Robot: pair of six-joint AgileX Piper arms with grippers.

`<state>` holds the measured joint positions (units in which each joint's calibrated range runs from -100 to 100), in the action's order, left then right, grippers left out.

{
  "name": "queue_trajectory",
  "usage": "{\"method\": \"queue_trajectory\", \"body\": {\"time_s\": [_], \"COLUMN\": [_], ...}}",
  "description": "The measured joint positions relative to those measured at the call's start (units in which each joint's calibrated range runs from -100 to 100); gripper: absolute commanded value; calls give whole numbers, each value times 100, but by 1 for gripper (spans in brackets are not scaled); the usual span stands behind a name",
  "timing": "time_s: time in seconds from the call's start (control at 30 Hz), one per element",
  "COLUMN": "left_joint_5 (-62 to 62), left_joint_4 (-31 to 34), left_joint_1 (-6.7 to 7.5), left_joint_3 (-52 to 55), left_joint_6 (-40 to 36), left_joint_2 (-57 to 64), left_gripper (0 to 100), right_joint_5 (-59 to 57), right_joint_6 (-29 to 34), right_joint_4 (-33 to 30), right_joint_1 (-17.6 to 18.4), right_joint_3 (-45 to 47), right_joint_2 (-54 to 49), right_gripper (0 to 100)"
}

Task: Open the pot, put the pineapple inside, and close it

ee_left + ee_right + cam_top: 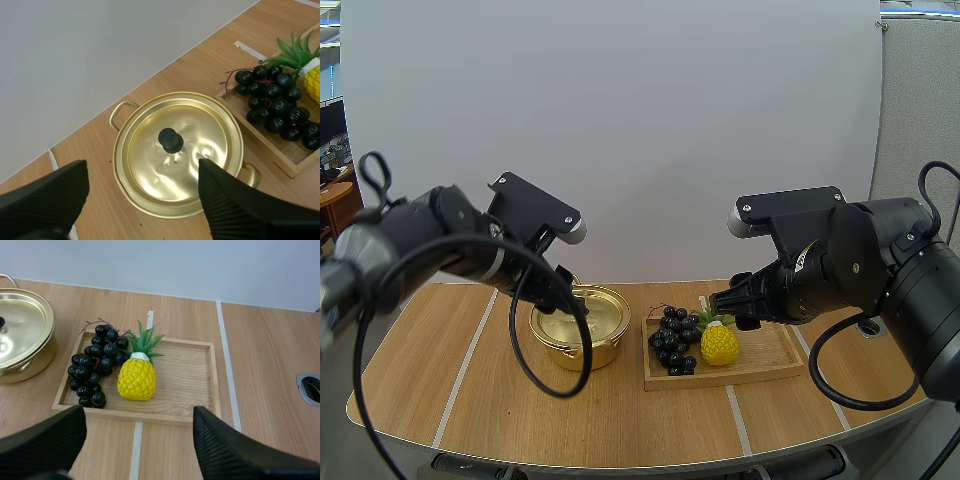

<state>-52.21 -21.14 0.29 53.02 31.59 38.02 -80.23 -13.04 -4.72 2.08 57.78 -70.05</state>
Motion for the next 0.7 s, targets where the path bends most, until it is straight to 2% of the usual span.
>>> {"method": "queue_trajectory", "body": {"time_s": [0.2, 0.43, 0.7], "left_joint_5": [0, -329, -386], "left_joint_4": [-111, -589, -632], "left_joint_1": [0, 0, 0], "left_joint_3": [-493, -971, -1136], "left_joint_6": [192, 507, 572], "left_joint_2": [-904, -1757, -2427], "left_gripper": [100, 100, 100], "right_joint_5": [0, 0, 0], "right_joint_6": [0, 0, 0], "right_joint_4": [0, 0, 0], "right_joint_1": [0, 0, 0], "right_joint_3": [0, 0, 0], "right_joint_2": [0, 0, 0], "right_gripper": [100, 100, 100]}}
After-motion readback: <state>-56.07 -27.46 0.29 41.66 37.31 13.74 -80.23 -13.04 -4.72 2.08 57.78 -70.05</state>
